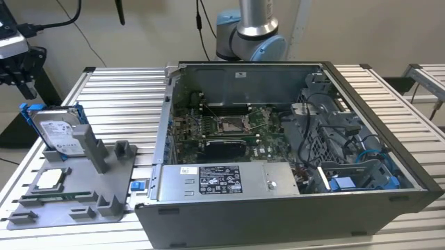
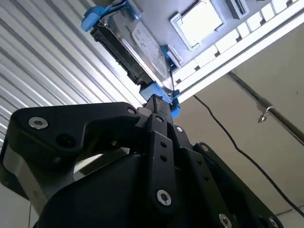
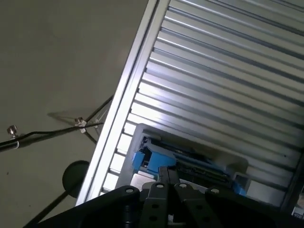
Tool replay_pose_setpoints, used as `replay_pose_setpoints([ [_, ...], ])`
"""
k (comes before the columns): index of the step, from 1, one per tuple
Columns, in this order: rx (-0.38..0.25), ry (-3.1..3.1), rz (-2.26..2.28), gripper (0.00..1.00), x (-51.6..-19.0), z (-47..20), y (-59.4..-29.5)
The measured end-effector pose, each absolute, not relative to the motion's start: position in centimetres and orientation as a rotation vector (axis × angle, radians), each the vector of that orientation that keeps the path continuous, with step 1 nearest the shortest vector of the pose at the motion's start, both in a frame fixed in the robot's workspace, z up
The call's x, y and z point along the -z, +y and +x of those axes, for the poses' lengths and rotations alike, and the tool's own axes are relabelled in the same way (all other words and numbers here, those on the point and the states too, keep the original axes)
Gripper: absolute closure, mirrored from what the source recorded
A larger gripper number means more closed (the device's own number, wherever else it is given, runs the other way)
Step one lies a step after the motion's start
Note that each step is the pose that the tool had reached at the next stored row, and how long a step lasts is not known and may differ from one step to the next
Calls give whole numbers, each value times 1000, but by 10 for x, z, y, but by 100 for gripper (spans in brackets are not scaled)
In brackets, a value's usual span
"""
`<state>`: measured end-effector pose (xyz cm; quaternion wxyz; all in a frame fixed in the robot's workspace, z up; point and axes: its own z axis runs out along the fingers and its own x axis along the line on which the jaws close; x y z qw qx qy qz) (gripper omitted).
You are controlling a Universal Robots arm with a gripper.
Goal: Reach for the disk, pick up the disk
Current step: 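Pick up the disk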
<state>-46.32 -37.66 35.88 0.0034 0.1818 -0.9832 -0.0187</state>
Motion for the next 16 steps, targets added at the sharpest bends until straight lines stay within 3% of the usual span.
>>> replay_pose_setpoints([
  [16,56,-2964,1009,100,-359,-463,-377],
])
